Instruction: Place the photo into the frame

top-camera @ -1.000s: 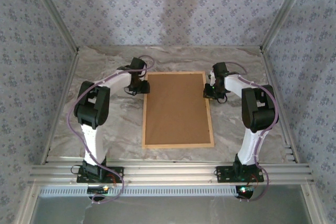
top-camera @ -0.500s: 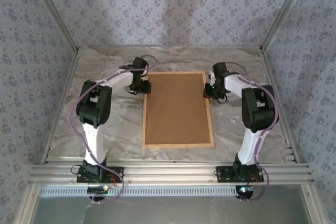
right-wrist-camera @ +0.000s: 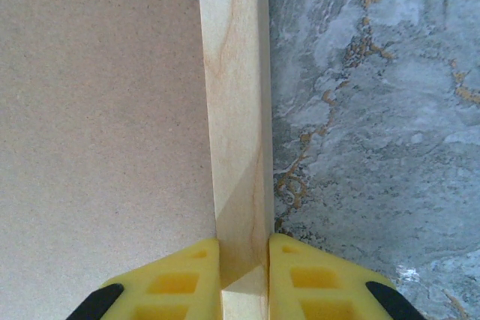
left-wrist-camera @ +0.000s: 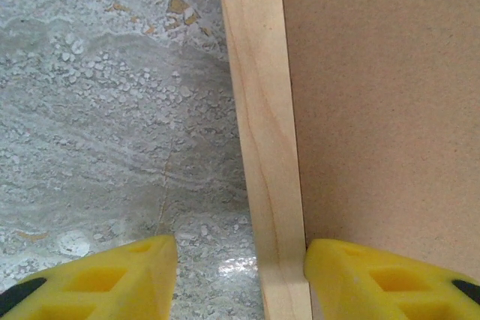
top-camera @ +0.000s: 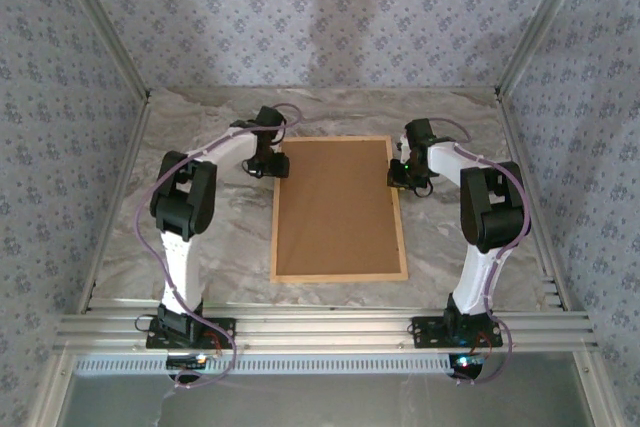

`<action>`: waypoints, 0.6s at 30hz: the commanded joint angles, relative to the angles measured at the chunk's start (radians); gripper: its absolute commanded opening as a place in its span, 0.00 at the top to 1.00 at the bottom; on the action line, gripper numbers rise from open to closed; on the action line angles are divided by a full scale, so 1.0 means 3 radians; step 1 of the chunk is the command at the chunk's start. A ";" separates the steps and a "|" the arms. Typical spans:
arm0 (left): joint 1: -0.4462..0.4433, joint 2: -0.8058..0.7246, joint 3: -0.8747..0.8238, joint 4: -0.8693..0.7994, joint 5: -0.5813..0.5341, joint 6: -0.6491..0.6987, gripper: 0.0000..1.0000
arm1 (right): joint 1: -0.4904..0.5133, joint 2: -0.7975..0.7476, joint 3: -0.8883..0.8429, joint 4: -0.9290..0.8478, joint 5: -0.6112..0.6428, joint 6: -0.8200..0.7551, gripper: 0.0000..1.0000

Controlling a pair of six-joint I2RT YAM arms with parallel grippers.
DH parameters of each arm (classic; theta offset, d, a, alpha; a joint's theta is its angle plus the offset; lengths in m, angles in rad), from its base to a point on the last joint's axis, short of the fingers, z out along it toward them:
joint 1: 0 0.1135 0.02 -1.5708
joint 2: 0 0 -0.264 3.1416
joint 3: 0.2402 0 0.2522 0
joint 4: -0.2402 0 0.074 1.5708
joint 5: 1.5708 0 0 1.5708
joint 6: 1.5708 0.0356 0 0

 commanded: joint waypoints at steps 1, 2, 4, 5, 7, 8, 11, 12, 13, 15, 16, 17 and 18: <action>-0.0132 0.0363 -0.0077 -0.0173 0.0039 0.0081 0.46 | 0.0016 0.0128 -0.0025 -0.0034 0.0060 -0.0055 0.81; -0.0133 0.0376 -0.0063 -0.0181 0.0033 0.0089 0.45 | 0.0017 0.0128 -0.0025 -0.0032 0.0056 -0.0055 0.81; -0.0138 0.0403 -0.0038 -0.0198 0.0031 0.0093 0.46 | 0.0013 0.0131 -0.0024 -0.0033 0.0059 -0.0058 0.81; -0.0138 0.0410 -0.0026 -0.0208 0.0030 0.0099 0.47 | 0.0015 0.0131 -0.0025 -0.0037 0.0055 -0.0060 0.81; -0.0141 0.0424 -0.0015 -0.0213 0.0024 0.0099 0.48 | 0.0014 0.0129 -0.0025 -0.0036 0.0060 -0.0060 0.81; -0.0143 0.0430 -0.0009 -0.0217 0.0023 0.0103 0.49 | 0.0016 0.0131 -0.0025 -0.0036 0.0060 -0.0061 0.81; -0.0148 0.0443 0.0030 -0.0253 0.0020 0.0106 0.48 | 0.0016 0.0132 -0.0023 -0.0035 0.0057 -0.0060 0.81; -0.0146 0.0434 0.0031 -0.0249 0.0000 0.0101 0.45 | 0.0016 0.0131 -0.0024 -0.0035 0.0058 -0.0060 0.81; -0.0144 0.0410 0.0037 -0.0234 -0.0042 0.0090 0.45 | 0.0015 0.0131 -0.0024 -0.0035 0.0058 -0.0060 0.81; -0.0138 0.0326 0.0064 -0.0188 -0.0120 0.0069 0.44 | 0.0015 0.0131 -0.0024 -0.0037 0.0056 -0.0061 0.81; -0.0138 0.0279 0.0091 -0.0165 -0.0138 0.0065 0.44 | 0.0013 0.0132 -0.0020 -0.0038 0.0058 -0.0060 0.81; -0.0132 0.0220 0.0127 -0.0150 -0.0166 0.0058 0.44 | 0.0016 0.0132 -0.0024 -0.0037 0.0055 -0.0060 0.81; -0.0129 0.0159 0.0166 -0.0139 -0.0199 0.0053 0.44 | 0.0013 0.0131 -0.0020 -0.0035 0.0054 -0.0060 0.81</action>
